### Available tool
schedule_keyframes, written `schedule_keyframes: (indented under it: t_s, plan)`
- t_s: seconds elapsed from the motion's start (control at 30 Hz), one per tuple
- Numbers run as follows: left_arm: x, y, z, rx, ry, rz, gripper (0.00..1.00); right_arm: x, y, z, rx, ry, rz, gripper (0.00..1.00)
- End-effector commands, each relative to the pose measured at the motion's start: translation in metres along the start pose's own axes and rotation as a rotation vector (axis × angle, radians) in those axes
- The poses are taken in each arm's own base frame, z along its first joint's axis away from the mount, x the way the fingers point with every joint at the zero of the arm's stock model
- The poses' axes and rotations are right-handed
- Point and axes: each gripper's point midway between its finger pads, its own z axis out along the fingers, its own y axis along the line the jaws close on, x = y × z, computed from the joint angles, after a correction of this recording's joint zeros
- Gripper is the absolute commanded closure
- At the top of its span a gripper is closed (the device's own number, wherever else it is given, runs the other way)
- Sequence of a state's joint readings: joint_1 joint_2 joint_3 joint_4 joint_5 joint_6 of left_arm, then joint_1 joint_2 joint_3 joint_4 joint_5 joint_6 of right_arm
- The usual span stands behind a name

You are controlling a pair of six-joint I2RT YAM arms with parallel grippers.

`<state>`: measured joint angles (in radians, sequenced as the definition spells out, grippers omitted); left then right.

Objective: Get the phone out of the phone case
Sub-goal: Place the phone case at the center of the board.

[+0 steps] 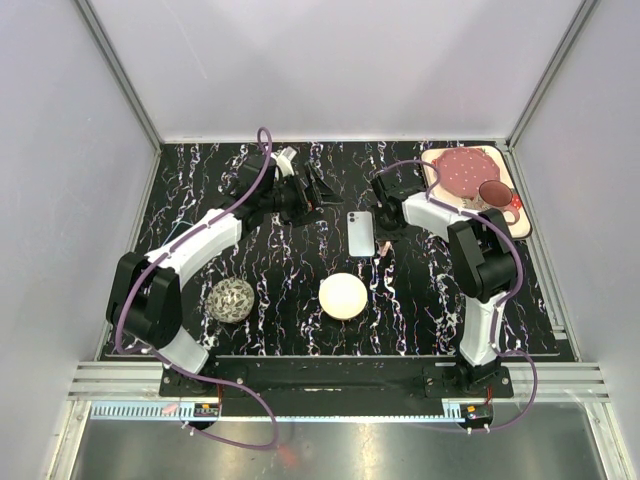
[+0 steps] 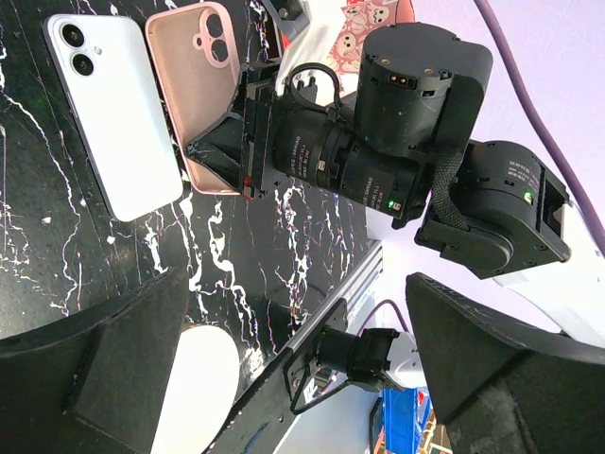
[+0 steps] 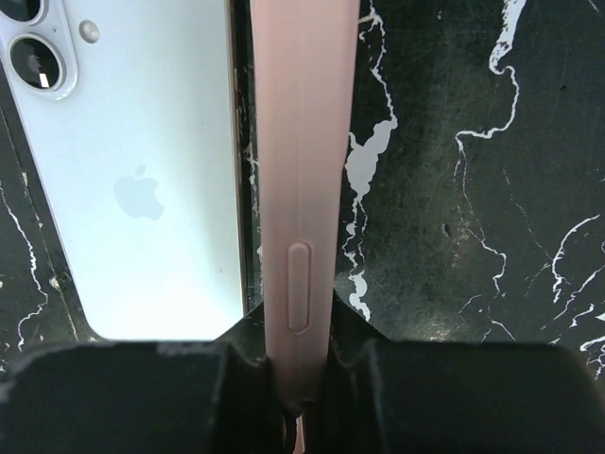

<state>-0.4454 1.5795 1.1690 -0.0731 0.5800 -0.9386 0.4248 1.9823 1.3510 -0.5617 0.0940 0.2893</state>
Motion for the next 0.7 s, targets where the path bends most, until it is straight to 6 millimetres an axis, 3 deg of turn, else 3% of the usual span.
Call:
schedule_keyframes:
  t_s: [0.0,0.03,0.17,0.37,0.5,0.67]
  plan:
    - [-0.004,-0.011,0.002,0.041,-0.009,0.033,0.01,0.0,-0.008,0.008,-0.001,-0.03,0.055,0.95]
    - [-0.004,-0.01,0.002,0.038,-0.01,0.032,0.01,-0.002,-0.01,0.003,-0.003,-0.035,0.06,1.0]
    - [-0.005,-0.01,0.002,0.031,-0.009,0.037,0.01,-0.022,-0.014,-0.026,-0.053,-0.099,0.095,1.0]
    - [-0.004,-0.007,0.003,0.021,0.0,0.035,0.01,-0.048,-0.016,-0.048,-0.14,-0.146,0.149,1.0]
    - [-0.004,-0.008,-0.001,0.014,-0.004,0.047,0.01,-0.051,-0.011,-0.064,-0.246,-0.144,0.185,1.0]
    - [-0.005,-0.008,-0.004,0.015,-0.006,0.06,0.01,-0.029,-0.023,-0.083,-0.302,-0.144,0.241,1.0]
